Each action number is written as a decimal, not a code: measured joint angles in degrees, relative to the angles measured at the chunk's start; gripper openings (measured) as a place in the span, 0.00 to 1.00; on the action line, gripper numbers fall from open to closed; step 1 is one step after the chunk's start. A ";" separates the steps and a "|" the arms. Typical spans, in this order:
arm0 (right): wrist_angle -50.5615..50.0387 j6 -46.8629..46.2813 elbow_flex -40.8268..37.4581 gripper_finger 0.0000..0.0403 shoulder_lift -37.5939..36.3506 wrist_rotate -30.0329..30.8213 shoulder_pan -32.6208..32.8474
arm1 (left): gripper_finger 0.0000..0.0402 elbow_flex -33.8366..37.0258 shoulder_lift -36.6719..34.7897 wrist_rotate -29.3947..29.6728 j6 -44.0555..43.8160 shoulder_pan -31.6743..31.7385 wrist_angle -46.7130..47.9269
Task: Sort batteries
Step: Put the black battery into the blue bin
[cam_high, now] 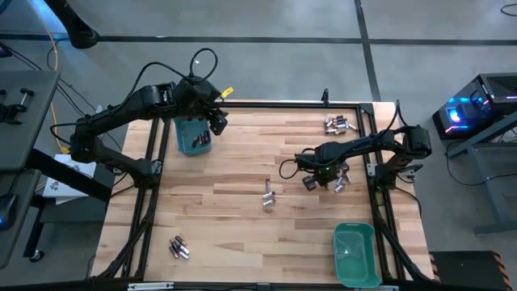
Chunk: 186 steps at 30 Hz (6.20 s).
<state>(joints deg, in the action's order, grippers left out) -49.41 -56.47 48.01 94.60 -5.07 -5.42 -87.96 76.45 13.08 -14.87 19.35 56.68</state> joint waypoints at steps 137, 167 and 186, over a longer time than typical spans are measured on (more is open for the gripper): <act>36.49 23.09 29.61 0.63 -15.82 11.69 -1.07 | 0.35 23.58 8.96 -7.91 9.61 31.96 5.19; -17.49 0.77 -3.55 0.35 -18.13 0.25 -15.25 | 0.35 19.82 -10.58 -14.01 1.49 21.29 -7.12; -7.21 -3.10 -8.02 0.21 -16.29 7.49 -16.36 | 0.35 19.82 -10.58 -13.93 1.51 21.31 -7.19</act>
<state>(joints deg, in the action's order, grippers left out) -56.62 -59.57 39.99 78.31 2.41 -21.78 -68.14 65.87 -0.84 -13.37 40.66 49.50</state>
